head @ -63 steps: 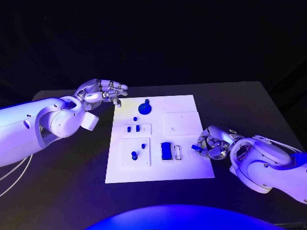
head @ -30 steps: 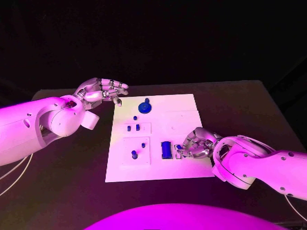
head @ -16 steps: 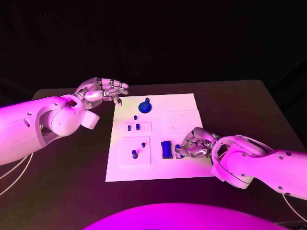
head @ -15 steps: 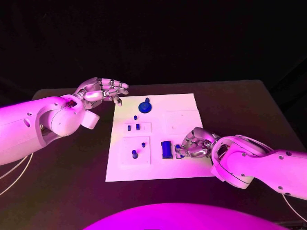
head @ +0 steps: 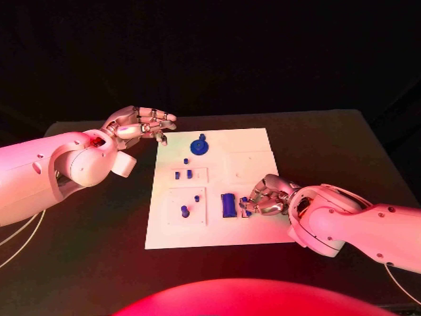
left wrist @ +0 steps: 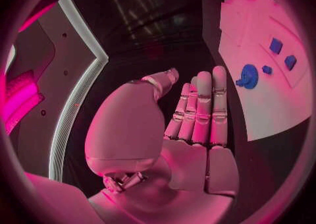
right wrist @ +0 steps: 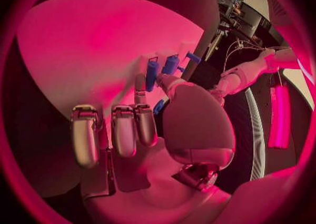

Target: Assemble the parts on the task board

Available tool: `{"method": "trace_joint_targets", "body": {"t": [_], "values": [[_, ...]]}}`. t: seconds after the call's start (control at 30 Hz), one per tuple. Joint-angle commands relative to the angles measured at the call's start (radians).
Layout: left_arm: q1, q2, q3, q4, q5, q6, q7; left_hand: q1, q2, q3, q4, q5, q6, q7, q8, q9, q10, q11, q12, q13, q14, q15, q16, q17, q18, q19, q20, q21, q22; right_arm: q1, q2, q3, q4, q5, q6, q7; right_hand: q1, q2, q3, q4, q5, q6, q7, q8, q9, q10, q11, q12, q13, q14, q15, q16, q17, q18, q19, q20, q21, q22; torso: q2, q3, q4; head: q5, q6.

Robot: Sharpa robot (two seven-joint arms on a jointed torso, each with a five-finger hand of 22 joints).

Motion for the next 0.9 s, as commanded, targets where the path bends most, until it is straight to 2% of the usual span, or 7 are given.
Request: {"method": "trace_joint_targets", "body": {"t": [0.03, 0.2, 0.37, 0.83, 0.9], "values": [[0.0, 0.0, 0.001, 0.003, 0.006, 0.013, 0.003, -0.002, 0.001, -0.001, 0.004, 0.001, -0.009, 0.007, 0.004, -0.001, -0.005, 0.001, 0.006, -0.001, 0.0, 0.009, -0.004, 0.001, 0.015, 0.008, -0.003, -0.004, -0.001, -0.002, 0.005, 0.0, 0.001, -0.018, 0.016, 0.007, -0.015, 0.002, -0.009, -0.001, -0.016, -0.002, 0.006, 0.0, 0.001, 0.064, -0.003, -0.001, 0.216, 0.085, -0.007, -0.001, 0.17, -0.013, 0.095, -0.005, -0.005, 0.252, -0.001, -0.0003, -0.0003, 0.0, 0.0], [0.0, 0.0, 0.001, 0.003, 0.006, 0.012, 0.003, -0.002, 0.001, -0.001, 0.004, 0.001, -0.009, 0.007, 0.004, -0.001, -0.005, 0.001, 0.006, -0.001, 0.0, 0.009, -0.004, 0.001, 0.015, 0.008, -0.003, -0.004, -0.001, -0.002, 0.007, 0.0, 0.001, -0.019, 0.019, 0.011, -0.043, 0.001, -0.032, 0.0, -0.062, -0.003, 0.007, -0.001, 0.0, 0.064, -0.002, -0.002, 0.216, 0.085, -0.006, -0.002, 0.169, -0.013, 0.095, -0.004, -0.007, 0.251, -0.002, -0.0004, -0.0005, 0.001, 0.0], [0.0, 0.0, 0.001, 0.004, 0.006, 0.012, 0.003, -0.002, 0.001, -0.001, 0.004, 0.001, -0.009, 0.007, 0.004, -0.001, -0.005, 0.001, 0.006, -0.001, 0.0, 0.009, -0.004, 0.001, 0.015, 0.008, -0.003, -0.004, -0.001, -0.002, 0.008, 0.0, 0.0, -0.019, 0.024, 0.015, -0.059, 0.001, -0.047, 0.001, -0.082, -0.002, 0.007, -0.001, 0.0, 0.064, -0.002, -0.002, 0.216, 0.085, -0.005, -0.002, 0.169, -0.013, 0.094, -0.004, -0.008, 0.251, -0.001, -0.001, -0.0004, 0.001, 0.0], [0.0, -0.003, 0.001, 0.004, 0.006, 0.011, 0.002, -0.003, 0.002, -0.001, 0.006, 0.001, -0.01, 0.007, 0.004, -0.002, -0.006, 0.001, 0.007, -0.001, 0.0, 0.009, -0.004, 0.001, 0.015, 0.008, -0.002, -0.005, -0.002, -0.004, 0.002, 0.0, 0.005, -0.021, 0.026, 0.024, -0.069, 0.002, -0.059, 0.001, -0.09, -0.002, 0.006, 0.0, 0.0, 0.064, -0.002, -0.002, 0.216, 0.085, -0.006, -0.002, 0.17, -0.013, 0.095, -0.004, -0.007, 0.251, -0.001, -0.0008, 0.0, 0.002, -0.003], [0.0, -0.003, 0.001, 0.004, 0.006, 0.011, 0.002, -0.003, 0.002, -0.001, 0.006, 0.001, -0.01, 0.007, 0.004, -0.002, -0.006, 0.001, 0.007, -0.001, 0.0, 0.009, -0.004, 0.001, 0.015, 0.008, -0.002, -0.005, -0.002, -0.004, -0.002, 0.0, 0.005, -0.023, 0.027, 0.028, -0.052, -0.003, -0.062, -0.006, -0.088, -0.003, 0.005, 0.0, 0.0, 0.064, -0.003, -0.003, 0.216, 0.085, -0.006, -0.002, 0.169, -0.013, 0.094, -0.004, -0.008, 0.251, -0.001, -0.0007, -0.0001, 0.002, -0.003]]}}
